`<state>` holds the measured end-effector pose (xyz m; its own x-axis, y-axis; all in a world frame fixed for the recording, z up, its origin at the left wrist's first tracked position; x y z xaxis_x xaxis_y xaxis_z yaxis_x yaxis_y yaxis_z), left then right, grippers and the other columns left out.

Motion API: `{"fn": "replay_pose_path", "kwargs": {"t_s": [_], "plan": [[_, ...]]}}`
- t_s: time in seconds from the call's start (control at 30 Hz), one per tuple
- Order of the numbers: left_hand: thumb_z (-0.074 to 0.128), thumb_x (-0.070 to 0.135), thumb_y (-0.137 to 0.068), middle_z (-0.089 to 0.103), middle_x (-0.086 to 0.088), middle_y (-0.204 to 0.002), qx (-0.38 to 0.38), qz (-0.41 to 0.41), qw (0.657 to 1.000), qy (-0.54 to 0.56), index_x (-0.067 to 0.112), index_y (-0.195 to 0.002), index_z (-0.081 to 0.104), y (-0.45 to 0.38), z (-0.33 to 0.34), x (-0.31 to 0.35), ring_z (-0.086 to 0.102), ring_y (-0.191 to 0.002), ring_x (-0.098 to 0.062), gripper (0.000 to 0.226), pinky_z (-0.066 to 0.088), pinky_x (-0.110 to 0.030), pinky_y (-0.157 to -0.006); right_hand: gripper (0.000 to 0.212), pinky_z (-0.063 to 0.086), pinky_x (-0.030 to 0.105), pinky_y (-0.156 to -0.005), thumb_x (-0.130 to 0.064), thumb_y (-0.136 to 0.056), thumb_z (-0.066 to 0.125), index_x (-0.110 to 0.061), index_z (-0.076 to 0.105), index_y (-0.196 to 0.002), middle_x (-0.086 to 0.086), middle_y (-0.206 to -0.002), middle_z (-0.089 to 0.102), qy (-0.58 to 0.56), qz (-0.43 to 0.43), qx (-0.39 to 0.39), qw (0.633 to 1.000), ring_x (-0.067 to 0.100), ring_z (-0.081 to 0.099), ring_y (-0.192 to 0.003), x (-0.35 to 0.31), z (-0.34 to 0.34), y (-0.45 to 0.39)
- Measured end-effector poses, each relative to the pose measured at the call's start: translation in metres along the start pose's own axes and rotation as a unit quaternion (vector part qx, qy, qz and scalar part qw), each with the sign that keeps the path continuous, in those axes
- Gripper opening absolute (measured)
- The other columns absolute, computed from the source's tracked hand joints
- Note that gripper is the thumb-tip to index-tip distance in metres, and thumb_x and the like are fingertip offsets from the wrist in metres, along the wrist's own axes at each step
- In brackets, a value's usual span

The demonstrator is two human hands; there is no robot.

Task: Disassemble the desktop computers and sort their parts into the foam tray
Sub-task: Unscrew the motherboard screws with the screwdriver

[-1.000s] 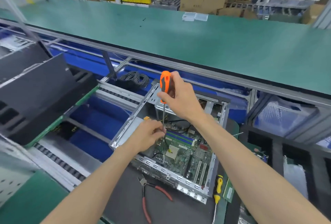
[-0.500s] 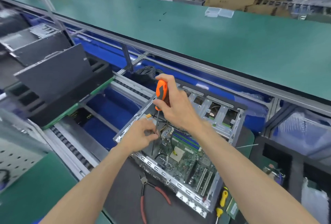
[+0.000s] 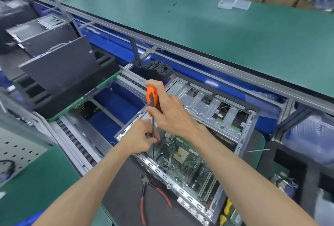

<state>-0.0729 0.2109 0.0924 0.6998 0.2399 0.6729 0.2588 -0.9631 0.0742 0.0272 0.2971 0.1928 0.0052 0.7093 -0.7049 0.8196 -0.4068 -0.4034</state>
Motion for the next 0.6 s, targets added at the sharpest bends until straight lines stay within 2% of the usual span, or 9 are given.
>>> {"fn": "replay_pose_path", "kwargs": {"t_s": [0.3, 0.47, 0.6], "plan": [[0.072, 0.006, -0.070, 0.068, 0.002, -0.071, -0.005, -0.012, 1.000, 0.003, 0.021, -0.067, 0.071, 0.0007, 0.0005, -0.0021, 0.059, -0.062, -0.014, 0.015, 0.052, -0.037, -0.062, 0.057, 0.035, 0.009, -0.058, -0.013, -0.093, 0.064, -0.025, 0.030, -0.137, -0.014, -0.066, 0.039, -0.006, -0.016, 0.007, 1.000, -0.007, 0.049, -0.060, -0.0005, 0.0005, 0.0005], [0.072, 0.008, -0.071, 0.069, 0.006, -0.071, -0.003, -0.004, 1.000, 0.010, 0.020, -0.068, 0.071, 0.0016, -0.0001, -0.0003, 0.061, -0.063, -0.013, 0.013, 0.053, -0.034, -0.062, 0.056, 0.034, 0.011, -0.058, -0.014, -0.094, 0.064, -0.026, 0.030, -0.138, -0.010, -0.068, 0.039, 0.007, -0.023, 0.004, 1.000, -0.003, 0.047, -0.061, -0.0039, 0.0014, 0.0013], [0.072, 0.009, -0.072, 0.070, 0.005, -0.073, -0.003, -0.006, 1.000, 0.012, 0.020, -0.071, 0.071, 0.0014, 0.0002, -0.0008, 0.062, -0.065, -0.015, 0.011, 0.054, -0.039, -0.066, 0.058, 0.032, 0.014, -0.056, -0.015, -0.095, 0.063, -0.028, 0.028, -0.139, -0.009, -0.068, 0.039, 0.012, -0.019, -0.004, 1.000, -0.002, 0.046, -0.061, -0.0046, 0.0022, 0.0015]]}}
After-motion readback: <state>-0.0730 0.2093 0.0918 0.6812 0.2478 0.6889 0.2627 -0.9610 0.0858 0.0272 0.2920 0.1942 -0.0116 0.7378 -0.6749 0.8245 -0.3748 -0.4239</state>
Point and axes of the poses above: each hand's wrist, its own y-axis away from the middle knuckle, its own z-axis out of the palm, x = y × z, the point moved 5 cm from there along -y, towards the middle knuckle
